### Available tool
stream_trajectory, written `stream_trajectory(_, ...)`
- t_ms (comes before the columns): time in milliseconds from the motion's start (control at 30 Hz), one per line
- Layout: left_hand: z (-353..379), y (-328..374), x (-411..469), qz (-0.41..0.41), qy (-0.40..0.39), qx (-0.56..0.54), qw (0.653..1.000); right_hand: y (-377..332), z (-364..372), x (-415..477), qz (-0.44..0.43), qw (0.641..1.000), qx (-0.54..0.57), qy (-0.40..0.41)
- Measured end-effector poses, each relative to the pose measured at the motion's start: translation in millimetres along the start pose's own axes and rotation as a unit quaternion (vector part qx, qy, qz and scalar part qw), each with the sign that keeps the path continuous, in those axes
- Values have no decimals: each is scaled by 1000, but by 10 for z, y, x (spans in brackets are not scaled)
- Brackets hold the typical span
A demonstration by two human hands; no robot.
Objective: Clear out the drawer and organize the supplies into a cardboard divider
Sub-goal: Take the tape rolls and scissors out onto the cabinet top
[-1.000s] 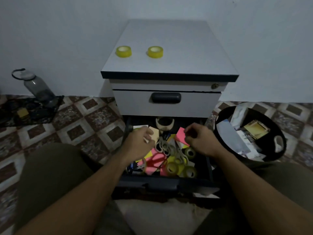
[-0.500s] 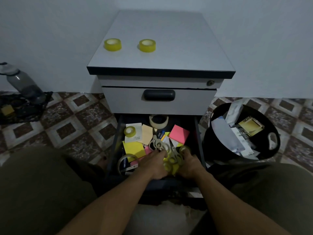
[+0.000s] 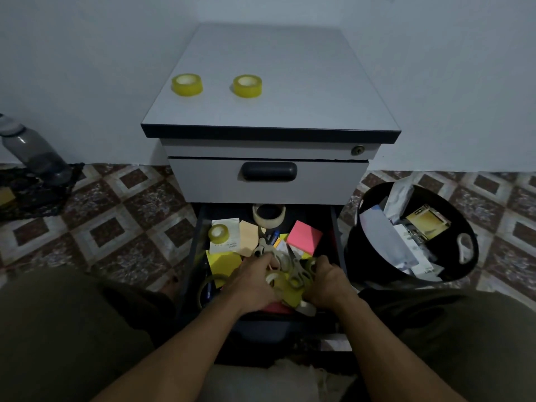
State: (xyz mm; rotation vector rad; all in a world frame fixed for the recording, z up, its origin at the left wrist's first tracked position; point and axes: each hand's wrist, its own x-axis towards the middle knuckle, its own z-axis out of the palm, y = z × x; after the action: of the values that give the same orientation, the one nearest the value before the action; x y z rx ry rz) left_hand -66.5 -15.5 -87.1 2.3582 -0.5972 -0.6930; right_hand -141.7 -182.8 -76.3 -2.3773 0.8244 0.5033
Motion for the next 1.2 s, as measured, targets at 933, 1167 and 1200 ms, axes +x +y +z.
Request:
stream_trajectory(933, -433, -658, 870, -45, 124, 136, 982, 16, 182, 481, -32, 978, 184, 92)
stream_trajectory(1167, -411, -745, 702, -8, 140, -52, 989, 46, 237, 420, -45, 966, 224, 121)
stream_trajectory(1200, -411, -752, 699, -14, 144, -63, 987, 50, 258, 417, -53, 971, 196, 126)
